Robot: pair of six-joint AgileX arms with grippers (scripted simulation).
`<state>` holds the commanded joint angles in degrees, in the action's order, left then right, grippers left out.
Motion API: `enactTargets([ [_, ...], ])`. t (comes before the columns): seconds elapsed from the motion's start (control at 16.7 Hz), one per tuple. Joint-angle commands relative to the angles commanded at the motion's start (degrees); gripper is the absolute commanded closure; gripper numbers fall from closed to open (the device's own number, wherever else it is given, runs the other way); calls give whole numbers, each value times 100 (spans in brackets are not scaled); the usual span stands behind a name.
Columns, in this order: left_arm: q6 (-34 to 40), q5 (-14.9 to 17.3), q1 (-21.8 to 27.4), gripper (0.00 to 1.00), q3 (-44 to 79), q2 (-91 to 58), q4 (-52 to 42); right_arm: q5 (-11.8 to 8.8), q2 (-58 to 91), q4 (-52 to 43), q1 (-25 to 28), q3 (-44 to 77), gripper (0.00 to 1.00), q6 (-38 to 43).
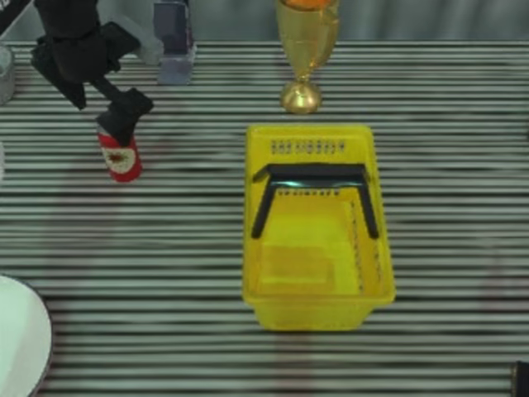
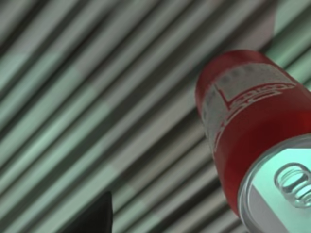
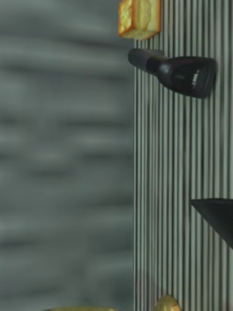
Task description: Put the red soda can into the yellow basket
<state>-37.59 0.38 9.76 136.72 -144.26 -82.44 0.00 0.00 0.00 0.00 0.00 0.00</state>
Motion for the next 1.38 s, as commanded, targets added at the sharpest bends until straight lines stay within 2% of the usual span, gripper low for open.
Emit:
enactTargets([
  [0.18,-10,0,-14,0,-113,15,109,0,0,0,0,0,0,0],
  [0.54,-5,0,-6,0,-1107,17,1094,0,0,0,0,0,0,0],
  [0.78,-5,0,-6,0,-1159,14,1145,0,0,0,0,0,0,0],
  [1.38,-5,0,-6,75,-1159,14,1145,0,0,0,0,0,0,0],
])
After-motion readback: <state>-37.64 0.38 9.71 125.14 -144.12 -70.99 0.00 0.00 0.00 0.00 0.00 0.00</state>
